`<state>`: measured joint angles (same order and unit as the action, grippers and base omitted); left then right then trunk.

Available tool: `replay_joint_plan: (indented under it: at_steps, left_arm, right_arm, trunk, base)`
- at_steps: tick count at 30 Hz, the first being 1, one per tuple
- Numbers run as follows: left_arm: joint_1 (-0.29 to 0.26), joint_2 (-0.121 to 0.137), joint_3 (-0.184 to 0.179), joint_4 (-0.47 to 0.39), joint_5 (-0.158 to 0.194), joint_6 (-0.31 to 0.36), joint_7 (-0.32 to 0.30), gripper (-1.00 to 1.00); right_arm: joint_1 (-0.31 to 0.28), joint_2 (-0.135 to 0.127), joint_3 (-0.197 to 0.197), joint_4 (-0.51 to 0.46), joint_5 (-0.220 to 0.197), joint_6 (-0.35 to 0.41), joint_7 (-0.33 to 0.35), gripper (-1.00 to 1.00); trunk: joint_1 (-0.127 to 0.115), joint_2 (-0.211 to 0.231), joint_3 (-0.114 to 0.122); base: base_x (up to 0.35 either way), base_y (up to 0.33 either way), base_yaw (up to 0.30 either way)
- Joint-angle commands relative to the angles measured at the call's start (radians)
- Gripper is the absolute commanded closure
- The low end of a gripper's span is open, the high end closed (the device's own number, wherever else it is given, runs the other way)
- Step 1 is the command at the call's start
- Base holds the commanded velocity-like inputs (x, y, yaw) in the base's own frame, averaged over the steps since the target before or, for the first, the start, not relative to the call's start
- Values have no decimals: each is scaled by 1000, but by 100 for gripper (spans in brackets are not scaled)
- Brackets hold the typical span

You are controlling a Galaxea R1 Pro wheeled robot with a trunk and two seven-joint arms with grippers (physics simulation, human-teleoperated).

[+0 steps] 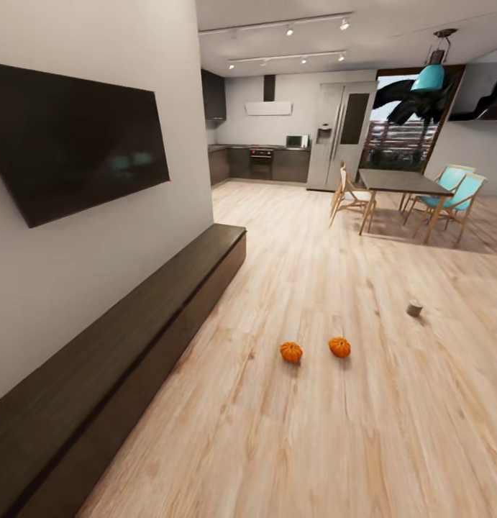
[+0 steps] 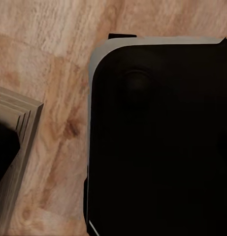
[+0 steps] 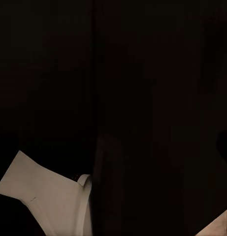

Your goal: Place each of the two pumpkins and all three candles from the living room inside a cabinet in the living room (use any cabinet), then make sure every cabinet is closed, and position the cauldron so it is next to a table in the living room.

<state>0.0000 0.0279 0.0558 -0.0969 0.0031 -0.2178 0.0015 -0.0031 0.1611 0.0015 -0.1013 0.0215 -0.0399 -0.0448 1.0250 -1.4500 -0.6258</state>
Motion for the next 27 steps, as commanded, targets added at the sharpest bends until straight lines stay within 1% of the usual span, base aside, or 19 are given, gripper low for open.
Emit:
replay_joint_plan:
  at_steps: [1,5,13,27]
  left_arm:
    - [0,0,0,0,0,0,0,-100]
    - [0,0,0,0,0,0,0,-100]
    - [0,0,0,0,0,0,0,-100]
    - [0,0,-1,0,0,0,0,-100]
  right_arm:
    - [0,0,0,0,0,0,0,-100]
    - [0,0,0,0,0,0,0,-100]
    - [0,0,0,0,0,-1,-1,-100]
    - [0,0,0,0,0,-2,0,-100]
  trunk:
    - [0,0,0]
    - [0,0,0]
    - [0,0,0]
    - [0,0,0]
  base:
    - [212,180,262]
    - [207,78,269]
    - [240,11,253]
    - [315,0,20]
